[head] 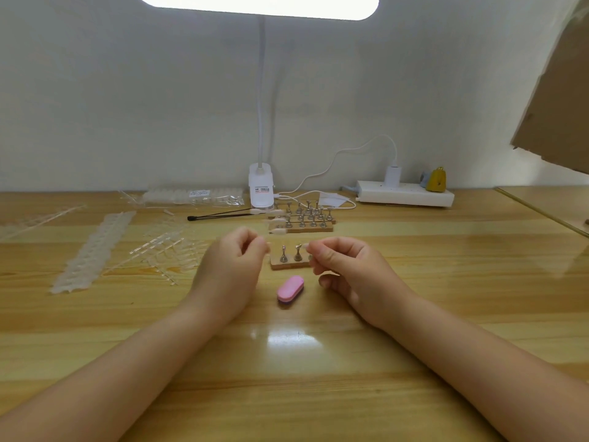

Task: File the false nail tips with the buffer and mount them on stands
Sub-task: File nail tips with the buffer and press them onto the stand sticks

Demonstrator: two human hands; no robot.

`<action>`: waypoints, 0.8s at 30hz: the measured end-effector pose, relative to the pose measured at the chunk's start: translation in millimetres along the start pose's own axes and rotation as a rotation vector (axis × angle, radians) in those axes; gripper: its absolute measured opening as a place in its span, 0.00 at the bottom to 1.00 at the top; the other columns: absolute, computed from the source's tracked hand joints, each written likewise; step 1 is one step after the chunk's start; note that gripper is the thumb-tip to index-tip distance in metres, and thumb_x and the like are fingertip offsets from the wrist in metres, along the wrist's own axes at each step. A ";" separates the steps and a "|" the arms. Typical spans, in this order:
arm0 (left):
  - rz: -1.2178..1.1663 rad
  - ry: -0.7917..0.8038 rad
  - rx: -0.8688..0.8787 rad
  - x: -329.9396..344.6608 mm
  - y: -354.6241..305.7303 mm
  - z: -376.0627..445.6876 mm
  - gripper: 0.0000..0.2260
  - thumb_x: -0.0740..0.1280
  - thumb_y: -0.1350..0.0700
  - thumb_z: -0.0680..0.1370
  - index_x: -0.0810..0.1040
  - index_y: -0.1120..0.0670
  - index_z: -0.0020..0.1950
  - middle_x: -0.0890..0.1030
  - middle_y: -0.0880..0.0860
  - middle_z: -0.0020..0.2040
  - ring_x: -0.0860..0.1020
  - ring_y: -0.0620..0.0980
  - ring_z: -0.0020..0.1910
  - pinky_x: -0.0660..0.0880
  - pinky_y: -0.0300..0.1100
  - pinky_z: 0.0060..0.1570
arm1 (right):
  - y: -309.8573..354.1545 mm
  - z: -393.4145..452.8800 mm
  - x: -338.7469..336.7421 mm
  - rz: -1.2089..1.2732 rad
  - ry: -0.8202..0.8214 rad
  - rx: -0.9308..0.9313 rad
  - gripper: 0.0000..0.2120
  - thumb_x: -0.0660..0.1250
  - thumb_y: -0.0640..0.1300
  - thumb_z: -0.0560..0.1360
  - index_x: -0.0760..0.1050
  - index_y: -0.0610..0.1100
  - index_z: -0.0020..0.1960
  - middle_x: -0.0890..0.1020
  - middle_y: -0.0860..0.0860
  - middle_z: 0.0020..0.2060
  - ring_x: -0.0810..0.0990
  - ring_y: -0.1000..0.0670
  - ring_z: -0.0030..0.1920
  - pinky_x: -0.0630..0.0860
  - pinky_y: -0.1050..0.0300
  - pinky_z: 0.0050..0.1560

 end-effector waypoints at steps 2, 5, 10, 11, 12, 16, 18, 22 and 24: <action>0.388 -0.010 -0.062 -7.1 12.7 7.9 0.12 0.59 0.53 0.79 0.77 0.55 0.41 0.77 0.52 0.35 0.74 0.52 0.37 0.67 0.44 0.34 | -0.7 0.8 -2.0 0.033 -0.005 0.017 0.07 0.75 0.51 0.61 0.84 0.49 0.36 0.81 0.53 0.32 0.77 0.56 0.35 0.72 0.62 0.35; 0.756 0.058 -0.119 -9.5 22.9 11.9 0.15 0.56 0.50 0.78 0.76 0.54 0.39 0.78 0.51 0.39 0.74 0.53 0.42 0.70 0.43 0.40 | -1.8 1.6 -3.0 0.050 0.001 0.027 0.07 0.75 0.51 0.61 0.84 0.48 0.35 0.81 0.52 0.32 0.77 0.56 0.34 0.73 0.62 0.34; 1.151 -0.065 -0.020 -16.2 8.5 11.7 0.21 0.52 0.39 0.78 0.76 0.53 0.48 0.76 0.54 0.50 0.74 0.55 0.50 0.67 0.45 0.48 | -5.8 4.2 -6.2 0.104 -0.012 0.038 0.07 0.72 0.47 0.66 0.84 0.44 0.39 0.81 0.49 0.33 0.77 0.54 0.33 0.73 0.61 0.33; 1.168 -0.066 0.004 -14.7 4.8 10.5 0.22 0.52 0.38 0.78 0.75 0.52 0.50 0.75 0.53 0.50 0.74 0.54 0.50 0.67 0.45 0.48 | -6.4 4.6 -6.8 0.103 -0.012 0.041 0.07 0.71 0.46 0.66 0.83 0.43 0.41 0.81 0.49 0.33 0.77 0.55 0.34 0.73 0.61 0.33; 1.164 -0.060 0.041 -11.2 1.3 9.0 0.22 0.51 0.37 0.78 0.75 0.52 0.51 0.75 0.53 0.50 0.74 0.53 0.50 0.67 0.45 0.48 | -6.9 4.8 -7.3 0.099 -0.013 0.043 0.08 0.71 0.46 0.67 0.83 0.43 0.42 0.81 0.49 0.33 0.77 0.55 0.34 0.74 0.61 0.34; 0.782 0.139 0.203 16.8 -11.5 -5.0 0.21 0.54 0.33 0.75 0.74 0.45 0.56 0.75 0.46 0.52 0.73 0.48 0.52 0.68 0.44 0.51 | -7.2 5.4 -7.7 0.116 -0.028 0.018 0.10 0.70 0.45 0.67 0.81 0.40 0.44 0.81 0.49 0.32 0.76 0.55 0.33 0.73 0.63 0.33; 0.638 0.278 0.249 32.0 -14.3 -14.5 0.21 0.58 0.33 0.74 0.75 0.43 0.60 0.74 0.44 0.52 0.72 0.46 0.52 0.68 0.43 0.52 | -6.4 5.7 -6.9 0.144 -0.031 -0.006 0.11 0.70 0.44 0.67 0.80 0.37 0.45 0.80 0.48 0.32 0.75 0.55 0.32 0.73 0.63 0.31; 0.443 0.170 0.442 29.7 -23.1 -17.8 0.11 0.65 0.49 0.78 0.80 0.51 0.58 0.76 0.47 0.49 0.74 0.49 0.51 0.70 0.45 0.53 | -6.3 6.8 -7.8 0.183 -0.049 -0.008 0.14 0.70 0.43 0.65 0.79 0.35 0.47 0.80 0.47 0.33 0.75 0.55 0.32 0.74 0.64 0.30; 0.280 0.023 0.483 15.0 -30.5 -15.3 0.09 0.67 0.54 0.78 0.80 0.54 0.57 0.76 0.48 0.47 0.75 0.45 0.47 0.71 0.38 0.51 | -7.0 6.8 -7.3 0.166 -0.046 -0.002 0.14 0.70 0.43 0.66 0.79 0.36 0.47 0.80 0.47 0.34 0.76 0.55 0.33 0.74 0.64 0.30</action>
Point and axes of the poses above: each hand's wrist, its own z-axis towards the middle knuckle, its own x-axis out of the palm, y = z × x, the point moved 7 cm from there along z, towards the middle knuckle
